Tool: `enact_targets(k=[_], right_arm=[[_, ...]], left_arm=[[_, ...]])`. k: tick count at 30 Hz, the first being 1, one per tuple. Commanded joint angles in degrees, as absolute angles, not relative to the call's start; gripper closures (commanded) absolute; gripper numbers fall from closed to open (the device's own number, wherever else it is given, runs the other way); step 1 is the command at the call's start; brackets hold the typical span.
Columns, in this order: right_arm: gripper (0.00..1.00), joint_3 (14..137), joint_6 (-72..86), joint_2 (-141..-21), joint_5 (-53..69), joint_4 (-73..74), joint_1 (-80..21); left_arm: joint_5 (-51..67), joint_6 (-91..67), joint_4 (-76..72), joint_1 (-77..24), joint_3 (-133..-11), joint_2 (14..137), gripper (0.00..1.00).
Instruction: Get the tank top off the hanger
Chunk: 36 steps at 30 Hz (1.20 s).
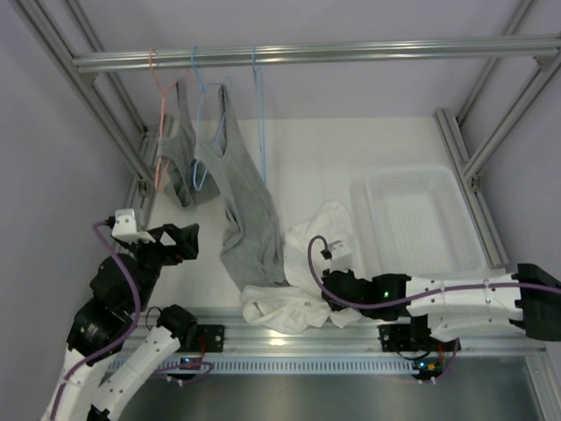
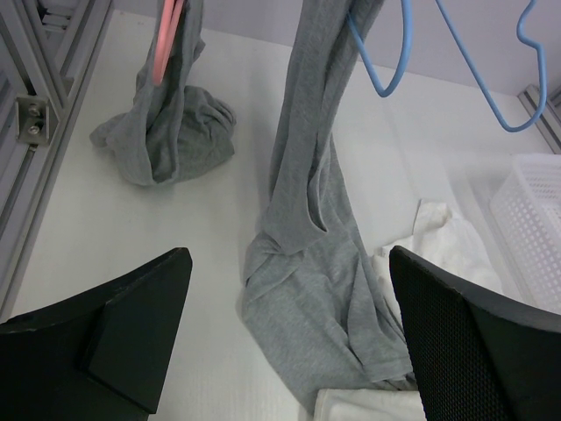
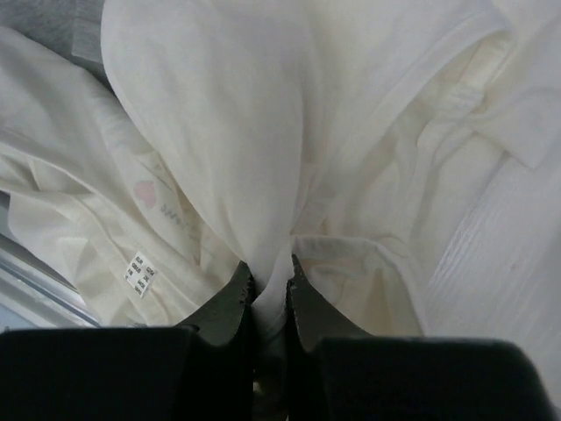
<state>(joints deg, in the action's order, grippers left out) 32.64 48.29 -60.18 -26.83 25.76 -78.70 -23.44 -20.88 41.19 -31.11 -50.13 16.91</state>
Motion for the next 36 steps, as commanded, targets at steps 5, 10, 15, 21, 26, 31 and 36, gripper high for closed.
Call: enact_targets(k=[5, 10, 15, 21, 26, 31, 36], right_arm=[[0.99, 40.9, 46.7, -56.6, -35.0, 36.5, -81.3], [0.99, 50.3, 39.0, -53.6, -41.0, 41.2, -78.0], [1.0, 64.4, 26.4, -54.4, -41.7, 41.1, -70.8], [1.0, 84.4, 14.2, -58.6, -37.1, 41.7, -62.1], [1.0, 99.3, 8.0, -64.7, -36.6, 45.8, -53.4], [1.0, 111.1, 4.8, -68.1, -36.2, 48.7, -44.2], [1.0, 115.3, 3.2, -70.2, -34.2, 50.8, -31.3]], left_arm=[[-23.6, -20.6, 39.2, -31.1, -50.2, 16.6, 0.01], [-23.6, -20.7, 39.1, -31.1, -50.2, 16.4, 0.01], [-23.6, -20.7, 39.1, -31.0, -50.2, 16.5, 0.01], [-24.0, -20.6, 39.1, -31.1, -50.3, 16.4, 0.01], [-24.1, -20.6, 39.1, -31.0, -50.3, 16.3, 0.01], [-24.1, -20.5, 39.1, -31.0, -50.3, 16.2, 0.01], [-24.1, -20.5, 39.1, -31.0, -50.2, 15.8, 0.01]])
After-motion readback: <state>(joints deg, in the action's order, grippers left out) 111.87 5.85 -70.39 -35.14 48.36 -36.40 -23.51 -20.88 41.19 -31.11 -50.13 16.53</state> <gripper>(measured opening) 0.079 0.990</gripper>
